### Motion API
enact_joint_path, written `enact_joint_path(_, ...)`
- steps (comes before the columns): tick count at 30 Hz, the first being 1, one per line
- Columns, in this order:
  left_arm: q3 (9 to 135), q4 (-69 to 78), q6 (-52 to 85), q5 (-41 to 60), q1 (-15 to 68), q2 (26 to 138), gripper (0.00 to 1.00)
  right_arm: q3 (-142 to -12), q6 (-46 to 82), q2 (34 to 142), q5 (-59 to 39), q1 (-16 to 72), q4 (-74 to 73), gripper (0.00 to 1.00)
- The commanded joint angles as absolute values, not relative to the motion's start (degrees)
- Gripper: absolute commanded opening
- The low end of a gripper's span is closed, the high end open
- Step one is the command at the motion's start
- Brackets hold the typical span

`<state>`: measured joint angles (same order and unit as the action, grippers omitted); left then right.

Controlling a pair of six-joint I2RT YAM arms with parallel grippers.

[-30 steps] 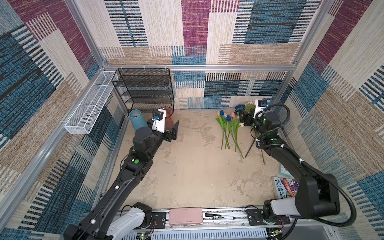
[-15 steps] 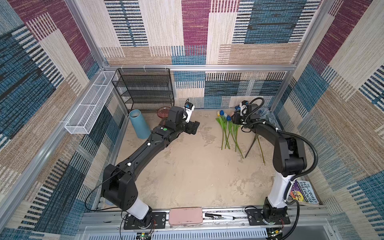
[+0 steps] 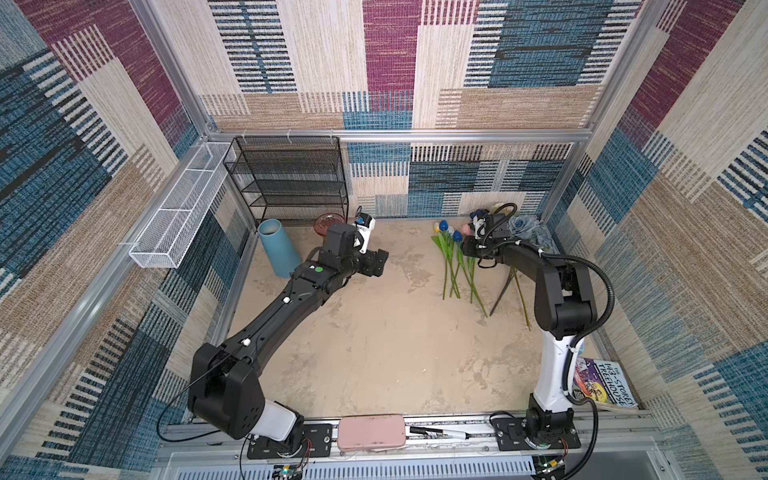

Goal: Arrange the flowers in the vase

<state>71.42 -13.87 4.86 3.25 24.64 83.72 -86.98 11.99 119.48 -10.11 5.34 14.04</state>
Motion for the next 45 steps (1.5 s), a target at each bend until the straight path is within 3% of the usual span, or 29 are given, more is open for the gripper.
enact_joint_path(1, 68.88, -12.37, 9.58, 0.31, 20.76, 80.48, 0.87, -84.48, 13.52, 116.06, -9.53, 5.45, 12.05, 0.40)
enact_joint_path(6, 65.81, -11.41, 11.72, -2.79, 13.00, 79.64, 0.94, -80.08, 14.48, 110.40, -9.97, 5.45, 9.99, 0.45)
enact_joint_path(8, 66.75, -11.68, 11.80, -3.20, 10.73, 81.98, 1.00, -76.79, 15.59, 107.59, -11.20, 5.45, 7.52, 0.53)
enact_joint_path(13, 63.93, -3.11, 8.48, -3.79, 9.59, 86.39, 0.99, -72.40, 15.49, 104.42, -12.80, 5.45, 4.65, 0.63)
enact_joint_path(20, 58.44, 14.34, 8.20, -0.66, 8.97, 90.46, 0.99, -67.80, 15.53, 100.38, -14.67, 5.45, 0.42, 0.66)
enact_joint_path(24, 58.40, 21.16, 7.31, 0.53, 8.79, 93.49, 1.00, -63.14, 15.92, 97.43, -15.44, 5.45, -3.92, 0.80)
enact_joint_path(32, 60.15, 32.23, 6.20, 1.82, 8.88, 101.02, 1.00, -61.06, 15.38, 96.44, -18.72, 5.45, -6.65, 0.82)
enact_joint_path(38, 63.79, 34.50, 5.19, 2.59, 8.88, 106.17, 0.93, -58.36, 15.87, 94.34, -18.54, 5.45, -9.09, 0.83)
enact_joint_path(45, 65.48, 34.54, 5.37, 3.01, 8.82, 108.88, 0.71, -52.08, 17.83, 89.82, -17.11, 5.45, -13.11, 0.83)
